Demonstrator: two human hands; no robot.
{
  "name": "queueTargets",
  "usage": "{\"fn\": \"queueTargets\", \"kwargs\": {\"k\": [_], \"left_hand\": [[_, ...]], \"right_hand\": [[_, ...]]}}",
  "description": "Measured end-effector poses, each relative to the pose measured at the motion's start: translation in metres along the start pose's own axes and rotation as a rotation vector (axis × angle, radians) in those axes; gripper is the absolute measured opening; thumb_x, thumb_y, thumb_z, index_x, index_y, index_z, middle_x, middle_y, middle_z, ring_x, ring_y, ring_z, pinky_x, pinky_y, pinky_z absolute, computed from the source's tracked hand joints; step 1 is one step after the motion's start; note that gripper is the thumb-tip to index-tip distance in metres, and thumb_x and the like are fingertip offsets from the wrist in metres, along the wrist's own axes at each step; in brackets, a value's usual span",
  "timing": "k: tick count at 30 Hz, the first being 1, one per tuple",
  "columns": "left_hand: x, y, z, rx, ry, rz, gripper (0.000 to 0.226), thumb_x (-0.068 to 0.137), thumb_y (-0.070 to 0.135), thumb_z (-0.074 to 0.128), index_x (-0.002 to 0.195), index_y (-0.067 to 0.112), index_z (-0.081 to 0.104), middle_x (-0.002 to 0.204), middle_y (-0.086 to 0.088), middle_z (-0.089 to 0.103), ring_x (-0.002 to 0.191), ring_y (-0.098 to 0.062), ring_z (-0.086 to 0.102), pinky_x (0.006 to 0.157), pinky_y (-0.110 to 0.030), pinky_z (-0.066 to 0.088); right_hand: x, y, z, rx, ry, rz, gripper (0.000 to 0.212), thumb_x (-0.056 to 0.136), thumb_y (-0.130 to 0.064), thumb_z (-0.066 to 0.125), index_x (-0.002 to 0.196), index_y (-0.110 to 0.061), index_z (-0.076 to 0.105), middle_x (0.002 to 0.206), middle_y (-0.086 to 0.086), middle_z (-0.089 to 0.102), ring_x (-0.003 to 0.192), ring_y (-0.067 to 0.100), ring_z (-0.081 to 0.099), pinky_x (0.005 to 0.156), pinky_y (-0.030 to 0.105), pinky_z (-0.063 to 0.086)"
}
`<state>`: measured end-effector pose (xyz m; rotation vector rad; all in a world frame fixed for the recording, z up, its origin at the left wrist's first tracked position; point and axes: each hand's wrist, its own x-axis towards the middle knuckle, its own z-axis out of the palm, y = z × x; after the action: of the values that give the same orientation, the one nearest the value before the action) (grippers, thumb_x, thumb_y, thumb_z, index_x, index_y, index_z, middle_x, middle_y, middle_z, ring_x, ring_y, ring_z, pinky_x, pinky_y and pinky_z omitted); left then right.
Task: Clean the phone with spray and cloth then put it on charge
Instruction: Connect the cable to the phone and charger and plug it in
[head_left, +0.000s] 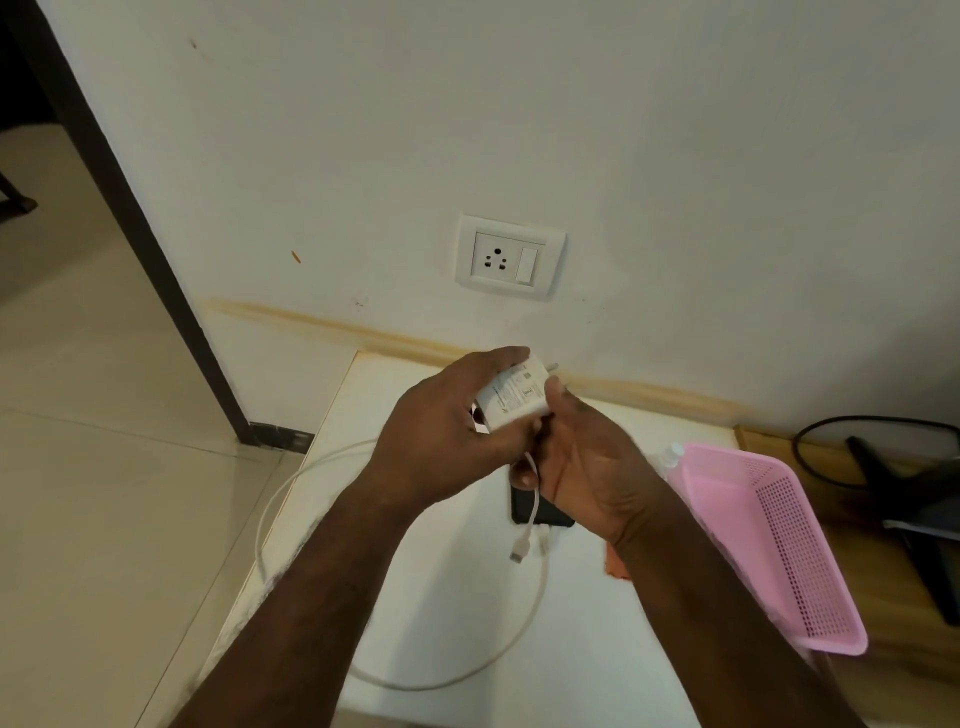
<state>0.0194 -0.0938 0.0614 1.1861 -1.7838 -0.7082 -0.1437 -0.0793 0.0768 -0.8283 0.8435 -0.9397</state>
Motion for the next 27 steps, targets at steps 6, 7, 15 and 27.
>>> {"fn": "queueTargets", "kwargs": {"k": [6, 7, 15, 27], "left_hand": [[0.001, 0.000, -0.002, 0.125, -0.039, -0.065, 0.094, 0.064, 0.089, 0.057, 0.145, 0.049, 0.029, 0.114, 0.032, 0.057, 0.089, 0.002, 0.059, 0.072, -0.012, 0.044], [0.001, -0.002, -0.006, 0.161, -0.046, -0.101, 0.100, 0.060, 0.095, 0.051, 0.145, 0.048, 0.029, 0.111, 0.030, 0.058, 0.085, -0.001, 0.058, 0.071, -0.017, 0.043], [0.000, -0.021, -0.022, 0.335, -0.109, -0.282, 0.078, 0.061, 0.098, 0.035, 0.064, 0.025, 0.063, 0.048, 0.008, 0.053, 0.053, -0.009, 0.053, 0.055, -0.028, 0.039], [-0.003, -0.002, 0.019, -0.011, -0.426, -0.114, 0.026, 0.092, 0.052, 0.062, 0.089, 0.029, 0.072, 0.058, 0.019, 0.057, 0.052, 0.001, 0.047, 0.054, -0.015, 0.037]], "right_hand": [[-0.005, 0.002, -0.001, -0.109, 0.262, 0.003, 0.063, 0.073, -0.055, 0.073, 0.117, -0.012, 0.062, 0.094, 0.013, 0.073, 0.075, 0.028, 0.066, 0.051, 0.029, 0.046], [-0.010, 0.002, -0.006, -0.092, 0.277, 0.013, 0.060, 0.076, -0.055, 0.070, 0.116, -0.013, 0.061, 0.095, 0.014, 0.073, 0.072, 0.028, 0.067, 0.052, 0.029, 0.047], [-0.037, 0.015, -0.037, 0.298, 0.306, -0.033, 0.056, 0.082, -0.042, 0.067, 0.123, -0.005, 0.060, 0.098, 0.019, 0.070, 0.059, 0.017, 0.063, 0.044, 0.025, 0.048], [-0.029, 0.024, -0.047, 0.332, 0.237, -0.052, 0.060, 0.086, -0.052, 0.062, 0.125, -0.006, 0.062, 0.115, 0.020, 0.069, 0.076, 0.025, 0.071, 0.055, 0.031, 0.055]]}}
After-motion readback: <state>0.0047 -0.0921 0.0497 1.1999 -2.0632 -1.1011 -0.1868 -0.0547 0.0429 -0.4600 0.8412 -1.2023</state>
